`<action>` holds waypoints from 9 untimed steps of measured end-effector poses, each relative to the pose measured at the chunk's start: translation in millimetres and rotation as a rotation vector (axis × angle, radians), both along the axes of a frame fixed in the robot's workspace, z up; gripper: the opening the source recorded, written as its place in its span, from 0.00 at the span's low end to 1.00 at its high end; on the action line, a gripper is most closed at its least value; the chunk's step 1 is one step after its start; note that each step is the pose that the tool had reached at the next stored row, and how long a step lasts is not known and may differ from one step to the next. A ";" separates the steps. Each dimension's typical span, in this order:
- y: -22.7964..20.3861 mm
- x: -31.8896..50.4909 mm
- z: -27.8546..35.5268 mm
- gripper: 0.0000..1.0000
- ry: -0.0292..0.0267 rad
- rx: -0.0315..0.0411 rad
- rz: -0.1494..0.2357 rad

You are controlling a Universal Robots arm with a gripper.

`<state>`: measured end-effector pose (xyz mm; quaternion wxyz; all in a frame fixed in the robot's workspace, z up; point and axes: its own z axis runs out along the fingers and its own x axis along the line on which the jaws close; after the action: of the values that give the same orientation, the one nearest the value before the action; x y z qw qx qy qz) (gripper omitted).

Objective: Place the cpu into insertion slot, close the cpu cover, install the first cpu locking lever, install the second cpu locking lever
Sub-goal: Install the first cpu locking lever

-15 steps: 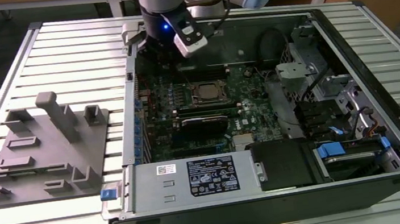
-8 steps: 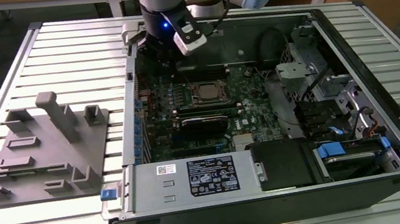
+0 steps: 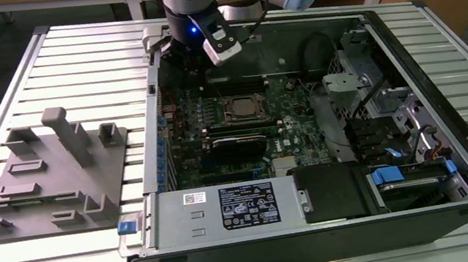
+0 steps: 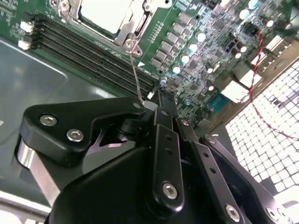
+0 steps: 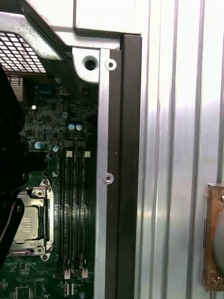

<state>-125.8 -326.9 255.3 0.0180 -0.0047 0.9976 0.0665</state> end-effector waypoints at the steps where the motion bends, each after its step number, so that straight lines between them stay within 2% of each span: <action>1: 0.1 0.0 0.0 0.10 0.0000 0.0010 0.000; 3: 0.0 -0.2 -0.1 0.10 -0.0001 0.0046 0.000; 4: -0.1 -0.2 -0.1 0.10 -0.0001 0.0101 0.000; 6: 0.0 -0.2 -0.1 0.10 -0.0001 0.0298 0.000; 7: 0.0 -0.2 -0.1 0.10 -0.0001 0.0359 0.000; 9: 0.0 -0.2 -0.1 0.10 -0.0001 0.0371 0.000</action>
<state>-126.0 -326.9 255.2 0.0181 -0.0043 0.9962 0.0849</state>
